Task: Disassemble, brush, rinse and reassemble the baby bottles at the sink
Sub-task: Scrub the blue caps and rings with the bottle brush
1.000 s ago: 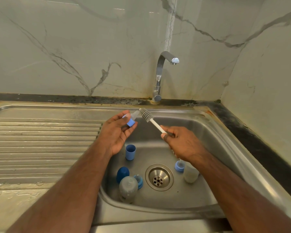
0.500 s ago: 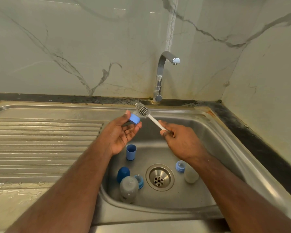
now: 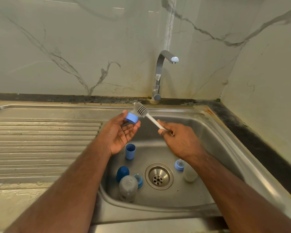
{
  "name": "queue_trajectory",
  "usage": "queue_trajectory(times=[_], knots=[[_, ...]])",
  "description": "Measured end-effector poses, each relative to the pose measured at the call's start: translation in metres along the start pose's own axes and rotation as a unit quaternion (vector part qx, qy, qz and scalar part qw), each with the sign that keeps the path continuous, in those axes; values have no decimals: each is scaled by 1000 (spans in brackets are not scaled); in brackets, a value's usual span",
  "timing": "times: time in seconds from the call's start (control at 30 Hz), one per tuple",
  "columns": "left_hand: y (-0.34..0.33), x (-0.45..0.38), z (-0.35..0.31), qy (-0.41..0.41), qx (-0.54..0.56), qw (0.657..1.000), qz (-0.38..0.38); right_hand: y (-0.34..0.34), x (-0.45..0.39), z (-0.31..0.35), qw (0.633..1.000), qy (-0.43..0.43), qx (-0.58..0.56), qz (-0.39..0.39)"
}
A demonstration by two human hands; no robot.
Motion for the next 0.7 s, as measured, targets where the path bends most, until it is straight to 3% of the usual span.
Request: queue_trajectory(times=[0.23,0.47,0.7], knots=[[-4,0,-1,-6,6,999,33,-13,0,-6,995,-30,-92,29],[-5,1,-1,-61,-116,991,13,-19,-2,-7,997,-16,-63,46],[0,-3,-4,-56,-1,998,-14,-21,1,-2,998,18,-24,57]])
Point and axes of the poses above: each hand's wrist, its own x-axis away from the middle knuckle, its own y-axis out of the back of the hand, z = x × y, the point moved 7 cm from there along -x, towards the middle knuckle, and after that the axes turned 10 degrees about x, right-handed, at the moved point
